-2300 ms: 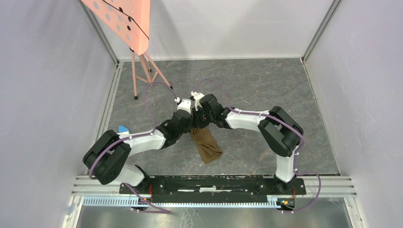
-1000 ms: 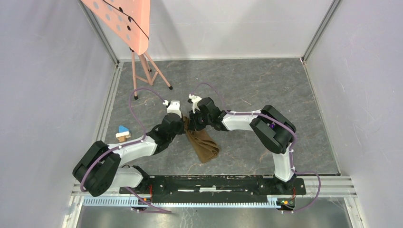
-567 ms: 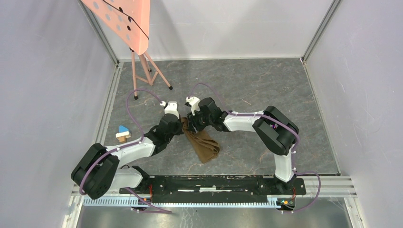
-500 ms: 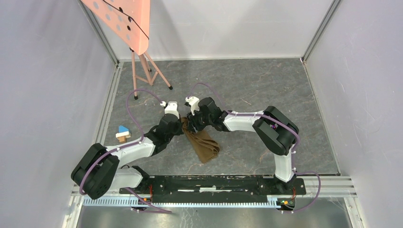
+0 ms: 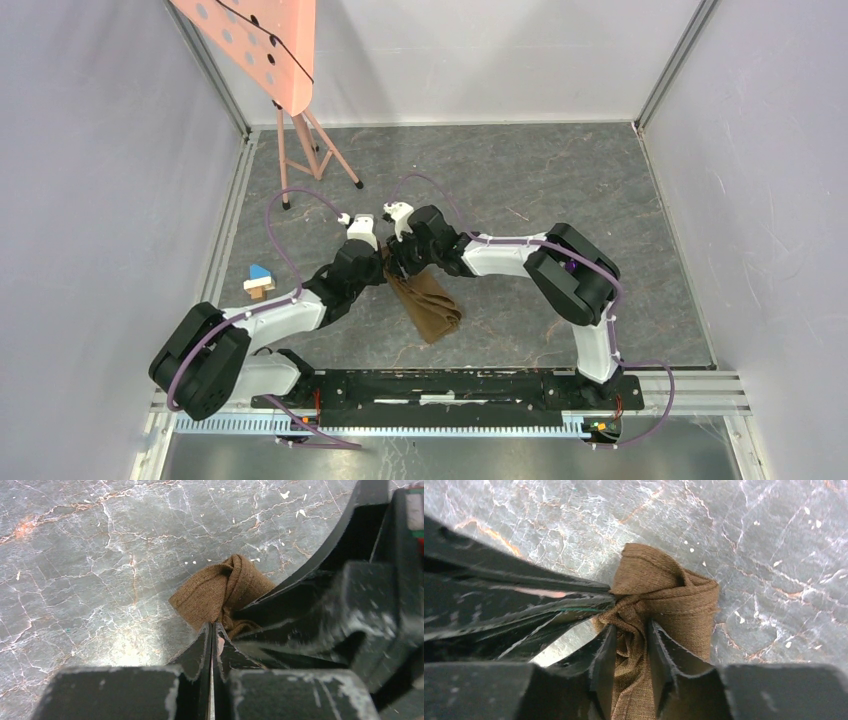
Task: Fold the napkin into a case and place the utensils inside
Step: Grasp the top corner of the smaller rectangle folded napkin from the folded napkin.
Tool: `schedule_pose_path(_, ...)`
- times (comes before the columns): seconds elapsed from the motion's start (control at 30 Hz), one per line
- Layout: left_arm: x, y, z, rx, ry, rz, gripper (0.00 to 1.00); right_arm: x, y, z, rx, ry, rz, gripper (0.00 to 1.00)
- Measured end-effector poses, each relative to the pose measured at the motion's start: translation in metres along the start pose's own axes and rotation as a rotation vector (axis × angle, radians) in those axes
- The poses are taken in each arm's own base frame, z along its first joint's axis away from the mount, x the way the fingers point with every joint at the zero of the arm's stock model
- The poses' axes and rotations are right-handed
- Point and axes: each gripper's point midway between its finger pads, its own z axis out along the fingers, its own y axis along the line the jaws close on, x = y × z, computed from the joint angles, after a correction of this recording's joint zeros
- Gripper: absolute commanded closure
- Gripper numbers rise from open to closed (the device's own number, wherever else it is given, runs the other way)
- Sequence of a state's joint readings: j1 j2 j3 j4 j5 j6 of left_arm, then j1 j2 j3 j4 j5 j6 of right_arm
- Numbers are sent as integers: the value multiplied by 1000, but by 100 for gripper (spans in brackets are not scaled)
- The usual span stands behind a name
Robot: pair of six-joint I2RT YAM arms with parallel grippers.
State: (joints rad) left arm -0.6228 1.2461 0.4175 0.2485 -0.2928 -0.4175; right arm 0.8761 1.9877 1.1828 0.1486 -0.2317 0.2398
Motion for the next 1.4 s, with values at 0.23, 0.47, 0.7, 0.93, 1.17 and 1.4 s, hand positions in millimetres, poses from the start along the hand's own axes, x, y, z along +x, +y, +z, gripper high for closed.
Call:
schedule_pose_path(0.23,0,0,-5,13,-10,-11,98,6,-8,6,65,5,140,96)
schedule_pose_path(0.47,0,-3,-10,44,-22,-20,98,1,-6,11,86,27,242,96)
schedule_pose_path(0.7,0,0,-8,38,-23,-29,98,-18,9,30,20,37,298,91)
schedule_pose_path(0.93,7,10,-9,0,7,-62,98,-1,19,27,-79,8,292,73)
schedule_pose_path(1.17,3,10,-14,1,-2,-74,98,0,19,16,-98,-12,199,62)
schedule_pose_path(1.4,8,14,-19,4,-8,-76,98,-2,22,11,-112,-8,141,66)
